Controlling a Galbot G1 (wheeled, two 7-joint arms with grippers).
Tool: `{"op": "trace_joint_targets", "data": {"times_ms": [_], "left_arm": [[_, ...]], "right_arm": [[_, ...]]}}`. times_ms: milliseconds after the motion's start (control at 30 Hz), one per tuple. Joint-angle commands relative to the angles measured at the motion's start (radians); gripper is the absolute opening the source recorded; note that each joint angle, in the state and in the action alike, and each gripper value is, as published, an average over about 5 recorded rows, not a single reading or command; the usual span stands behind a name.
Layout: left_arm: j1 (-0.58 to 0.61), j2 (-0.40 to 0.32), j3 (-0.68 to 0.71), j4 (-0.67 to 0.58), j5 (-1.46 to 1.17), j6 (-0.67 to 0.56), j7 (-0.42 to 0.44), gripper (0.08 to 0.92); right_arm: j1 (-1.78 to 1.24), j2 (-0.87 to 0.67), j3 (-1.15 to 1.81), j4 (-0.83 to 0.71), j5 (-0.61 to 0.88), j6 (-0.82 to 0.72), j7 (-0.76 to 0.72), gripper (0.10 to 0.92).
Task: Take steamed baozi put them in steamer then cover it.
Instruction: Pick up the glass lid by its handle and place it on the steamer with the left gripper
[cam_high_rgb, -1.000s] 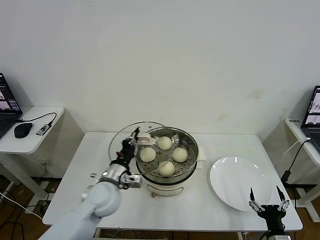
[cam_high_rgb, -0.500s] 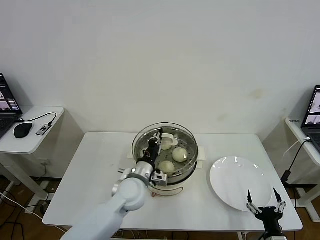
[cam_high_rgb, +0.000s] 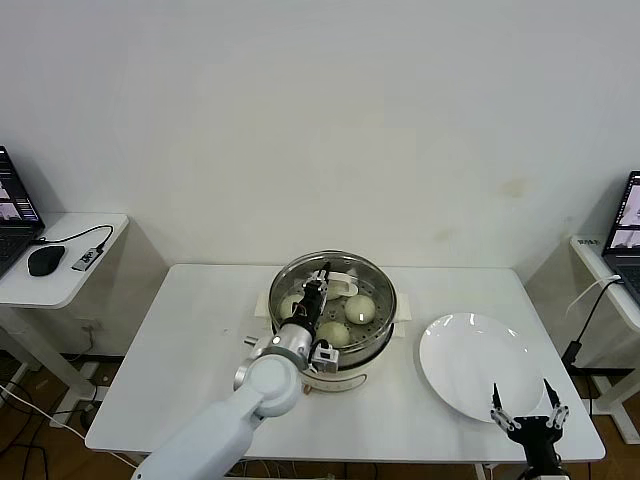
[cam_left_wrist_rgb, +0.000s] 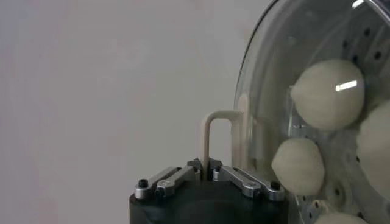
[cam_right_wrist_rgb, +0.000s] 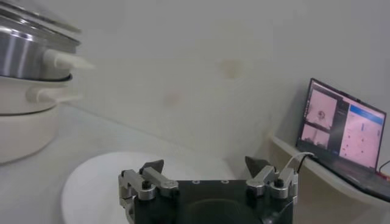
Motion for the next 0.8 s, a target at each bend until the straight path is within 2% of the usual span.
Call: {"op": "trace_joint_targets", "data": {"times_ms": [33,800], "left_arm": [[-0.01,-0.016,0.012,0.03,0.011,-0.005,-0.003,0.143],[-0.01,0.0,0.012,0.008,-0.039,-0.008,0.01,0.143]], "right_arm": [[0.0,0.001,-0.004,-0.002,-0.002,0.002,0.0,0.823],[0.003,-0.001,-0.007,-0.014,-0.007,0.006,-0.001,0.823]]}}
